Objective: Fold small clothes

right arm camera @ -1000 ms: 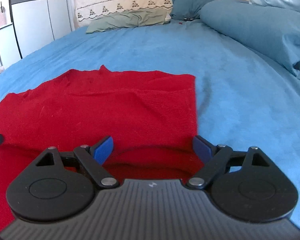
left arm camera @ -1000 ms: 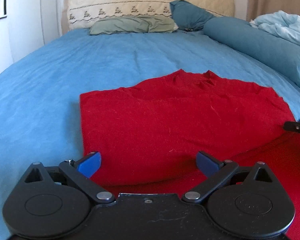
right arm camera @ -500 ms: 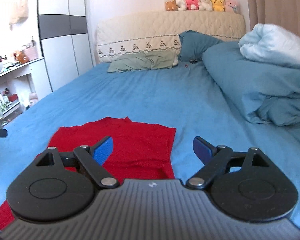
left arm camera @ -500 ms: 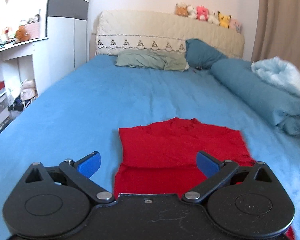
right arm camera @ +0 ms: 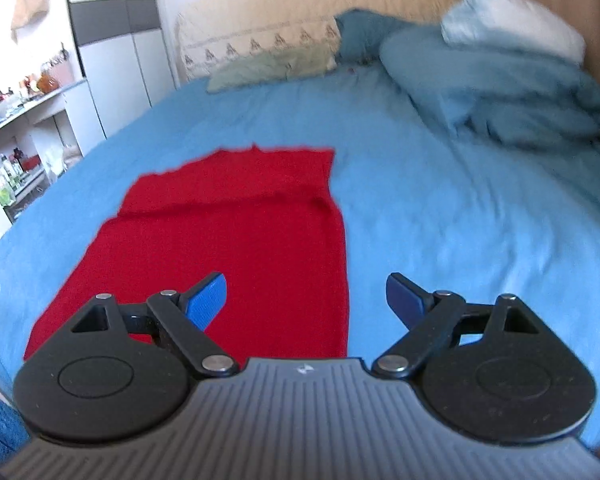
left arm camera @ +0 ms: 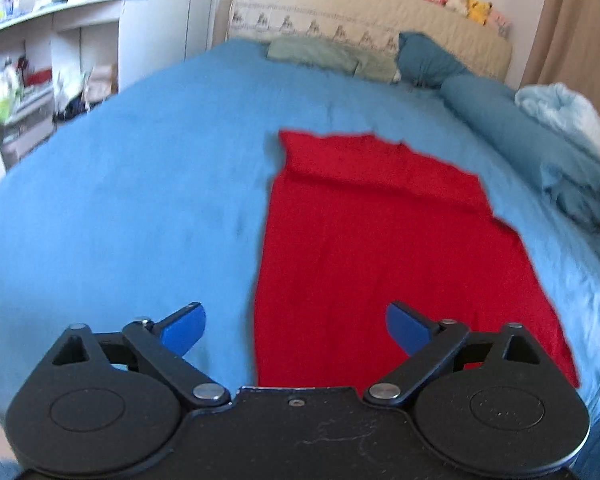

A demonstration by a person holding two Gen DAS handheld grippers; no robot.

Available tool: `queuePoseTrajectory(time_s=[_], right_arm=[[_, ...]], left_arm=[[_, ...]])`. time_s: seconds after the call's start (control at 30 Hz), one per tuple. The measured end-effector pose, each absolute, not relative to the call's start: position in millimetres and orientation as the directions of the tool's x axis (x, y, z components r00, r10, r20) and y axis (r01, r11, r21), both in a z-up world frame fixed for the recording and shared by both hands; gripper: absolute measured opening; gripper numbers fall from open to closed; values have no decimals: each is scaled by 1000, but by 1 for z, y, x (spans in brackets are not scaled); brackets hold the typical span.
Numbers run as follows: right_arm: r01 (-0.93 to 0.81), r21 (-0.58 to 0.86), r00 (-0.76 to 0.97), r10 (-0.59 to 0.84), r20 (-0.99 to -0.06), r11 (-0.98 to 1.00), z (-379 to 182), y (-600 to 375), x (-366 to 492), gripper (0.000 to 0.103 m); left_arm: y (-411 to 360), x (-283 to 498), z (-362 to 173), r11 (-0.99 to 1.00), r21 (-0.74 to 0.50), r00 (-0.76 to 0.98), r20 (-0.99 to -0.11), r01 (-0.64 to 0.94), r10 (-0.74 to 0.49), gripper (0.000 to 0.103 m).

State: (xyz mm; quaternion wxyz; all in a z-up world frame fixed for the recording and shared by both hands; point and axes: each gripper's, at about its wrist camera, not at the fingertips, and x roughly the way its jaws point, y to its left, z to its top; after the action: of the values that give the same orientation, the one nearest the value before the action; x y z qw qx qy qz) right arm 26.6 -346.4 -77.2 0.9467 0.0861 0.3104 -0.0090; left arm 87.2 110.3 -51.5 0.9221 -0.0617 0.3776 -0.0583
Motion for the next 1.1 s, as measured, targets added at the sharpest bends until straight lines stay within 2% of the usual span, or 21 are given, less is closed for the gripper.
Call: queuePoseTrajectory(time_s=[0.13,0.27,0.3,0.4,0.6,0.67,0.73,0.9,0.97,1.03,1.1], right_arm=[[125,173,779,11,-627,977,-111,-336,13,101],[198,175,749,-34,-661,964,-141,-327,5,99],[211,170,741,-44,-670,963,-147,-325,5,96],[237,147,712,-69,-698,960,-161,-323,8,86],[248,129,671,-75,-737,960,-176,-323,18,72],[246,129,668,-72,-741,961,-179,-322,21,71],[240,128,669,-68,-740,962,-180,-320,23,70],[210,113,670,-59,-740,971,-181,-312,26,54],[203,100,672,-65,-738,974,-182,-311,26,53],[200,107,674,-58,-736,974,-182,-310,26,49],[199,115,675,-51,-736,973,-182,-311,26,45]], left_arm=[[111,74,-82,985,-174,689,-711,22,-141,90],[111,71,-107,987,-162,667,-736,-6,-116,78],[112,72,-110,987,-161,659,-743,-7,-117,73],[112,75,-118,988,-156,648,-753,-2,-118,66],[105,77,-128,994,-107,636,-766,11,-90,61],[103,77,-130,995,-96,637,-767,15,-84,60],[104,77,-132,995,-98,637,-766,14,-84,55],[104,78,-134,995,-101,636,-766,15,-87,47],[103,78,-133,994,-104,636,-766,15,-90,44],[103,78,-133,994,-111,636,-765,18,-97,37],[102,78,-133,993,-118,635,-765,24,-106,20]])
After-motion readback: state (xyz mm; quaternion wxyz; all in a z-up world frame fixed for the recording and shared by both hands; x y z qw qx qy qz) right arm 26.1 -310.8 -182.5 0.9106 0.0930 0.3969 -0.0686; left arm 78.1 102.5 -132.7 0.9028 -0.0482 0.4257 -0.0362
